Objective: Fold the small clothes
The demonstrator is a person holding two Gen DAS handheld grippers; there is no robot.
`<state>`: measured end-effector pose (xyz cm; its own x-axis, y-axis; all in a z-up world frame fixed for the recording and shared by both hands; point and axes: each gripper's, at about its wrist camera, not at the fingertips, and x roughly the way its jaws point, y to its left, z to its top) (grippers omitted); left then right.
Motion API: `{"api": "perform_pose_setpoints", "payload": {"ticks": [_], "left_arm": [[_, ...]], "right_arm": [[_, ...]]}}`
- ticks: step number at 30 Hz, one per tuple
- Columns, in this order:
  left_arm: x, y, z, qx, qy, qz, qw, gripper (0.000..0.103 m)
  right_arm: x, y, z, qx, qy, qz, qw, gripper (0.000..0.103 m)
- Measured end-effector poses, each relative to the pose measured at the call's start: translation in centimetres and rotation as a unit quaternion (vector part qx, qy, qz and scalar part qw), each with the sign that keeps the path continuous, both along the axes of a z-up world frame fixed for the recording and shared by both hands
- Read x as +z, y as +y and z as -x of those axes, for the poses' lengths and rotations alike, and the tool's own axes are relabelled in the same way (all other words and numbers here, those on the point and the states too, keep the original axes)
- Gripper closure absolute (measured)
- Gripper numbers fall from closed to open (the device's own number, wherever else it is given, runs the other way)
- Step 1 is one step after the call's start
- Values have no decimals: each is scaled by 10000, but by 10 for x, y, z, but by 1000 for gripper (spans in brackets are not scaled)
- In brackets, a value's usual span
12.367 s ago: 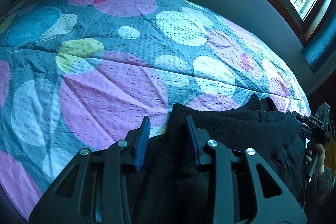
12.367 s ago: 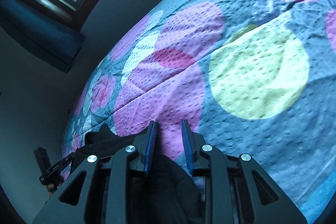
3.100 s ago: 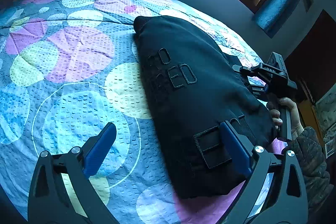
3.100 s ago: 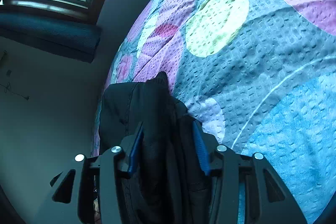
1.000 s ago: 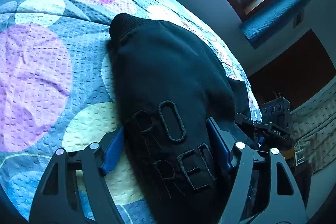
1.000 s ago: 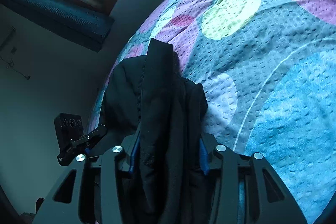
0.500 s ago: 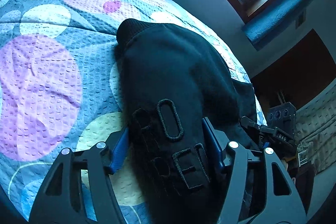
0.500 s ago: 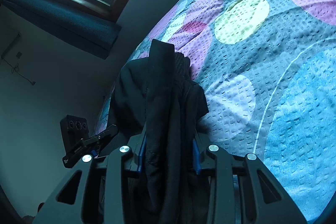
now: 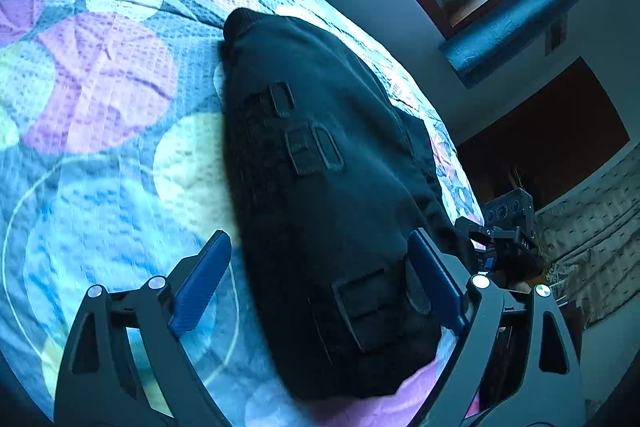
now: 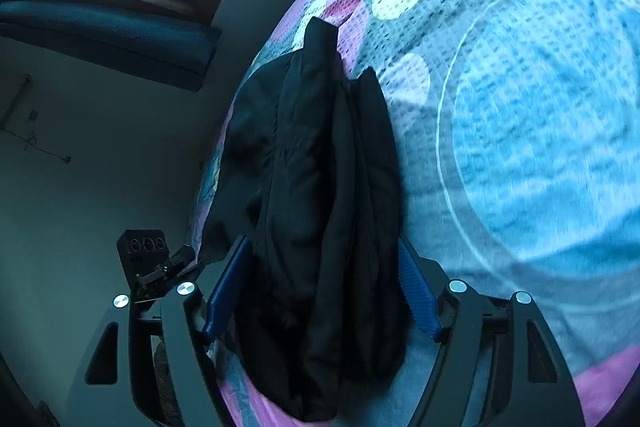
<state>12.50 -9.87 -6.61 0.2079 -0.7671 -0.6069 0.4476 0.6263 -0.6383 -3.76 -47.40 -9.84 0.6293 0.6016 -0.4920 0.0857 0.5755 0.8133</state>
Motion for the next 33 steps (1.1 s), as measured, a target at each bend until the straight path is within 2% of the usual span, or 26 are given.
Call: {"api": "perform_pose_setpoints", "payload": {"ticks": [4,8,11,13,14,15,17,20,33], "left_arm": [[-13,6,20,-133,267,96,9995,12],[-26,7,16,-97,584,278,9979,12],[-27,4,18,-120,463,172,9987,15],[-23,2,20,-146,344,139,9992,23],[-22,1,21,-154,311,147,9993,24],[-22,1,22,-139,272,111,9995,25],[-22,-1,25,-142,190,53,9997,27],[-20,-3,29,-140,27,-50,9999,27],[-21,0,32,-143,-63,25,9999,27]], "right_arm": [[-3,6,19,82,22,-288,9995,28],[-4,6,25,36,-3,-371,9993,25],[-8,10,26,60,54,-290,9995,25],[-4,19,22,120,56,73,9999,32],[-3,23,21,91,103,256,9996,49],[-4,26,21,63,191,423,9989,54],[-8,26,23,16,169,420,9990,63],[-14,23,31,-16,78,348,9994,65],[-21,17,35,-35,-139,265,9995,66]]}}
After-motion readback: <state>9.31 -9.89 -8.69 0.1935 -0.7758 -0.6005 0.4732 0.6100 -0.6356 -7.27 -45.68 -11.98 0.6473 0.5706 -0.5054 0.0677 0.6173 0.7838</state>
